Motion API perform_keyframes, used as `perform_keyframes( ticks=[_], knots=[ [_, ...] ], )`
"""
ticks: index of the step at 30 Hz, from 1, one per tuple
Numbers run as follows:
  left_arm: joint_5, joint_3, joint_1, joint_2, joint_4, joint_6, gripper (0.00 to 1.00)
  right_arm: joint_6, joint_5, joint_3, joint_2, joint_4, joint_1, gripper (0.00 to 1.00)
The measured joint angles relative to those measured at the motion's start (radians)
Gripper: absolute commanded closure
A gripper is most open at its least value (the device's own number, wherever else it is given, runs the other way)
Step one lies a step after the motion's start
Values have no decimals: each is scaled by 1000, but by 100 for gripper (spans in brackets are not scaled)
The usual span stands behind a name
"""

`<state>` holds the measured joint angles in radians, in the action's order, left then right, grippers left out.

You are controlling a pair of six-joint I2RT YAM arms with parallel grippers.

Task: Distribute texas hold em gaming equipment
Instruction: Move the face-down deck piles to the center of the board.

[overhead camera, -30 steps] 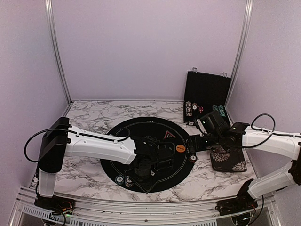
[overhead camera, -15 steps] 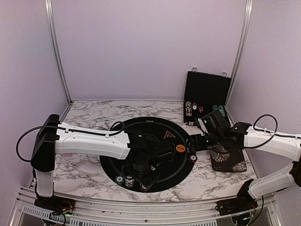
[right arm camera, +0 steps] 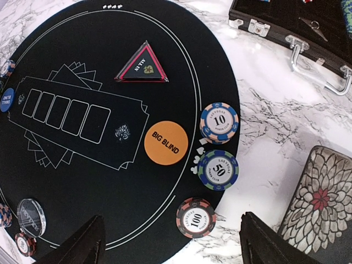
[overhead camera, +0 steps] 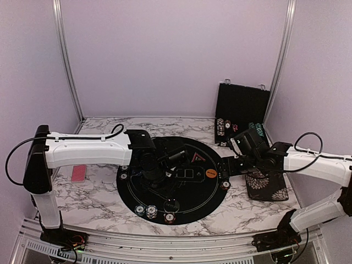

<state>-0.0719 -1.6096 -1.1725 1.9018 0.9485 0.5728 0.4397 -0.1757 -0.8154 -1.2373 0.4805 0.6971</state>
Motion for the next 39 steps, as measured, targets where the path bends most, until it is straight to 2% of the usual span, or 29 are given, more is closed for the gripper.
perform_keyframes(
  ticks=[16, 25, 29, 33, 39],
  knots=[
    [-45, 264, 435, -290, -2, 30, 42, -59, 26, -118, -116, -82, 0, 14],
    [-71, 486, 794, -417, -38, -4, 40, -112, 95, -179, -198, -122, -8, 14],
    [-70, 543, 935, -428, -66, -48, 37, -130, 126, -197, -221, -130, -11, 14],
    [-62, 560, 1031, -414, -100, -97, 30, -142, 147, -203, -230, -137, -11, 14],
    [-59, 562, 1115, -346, -148, -174, 21, -157, 168, -203, -231, -140, -16, 13]
  ],
)
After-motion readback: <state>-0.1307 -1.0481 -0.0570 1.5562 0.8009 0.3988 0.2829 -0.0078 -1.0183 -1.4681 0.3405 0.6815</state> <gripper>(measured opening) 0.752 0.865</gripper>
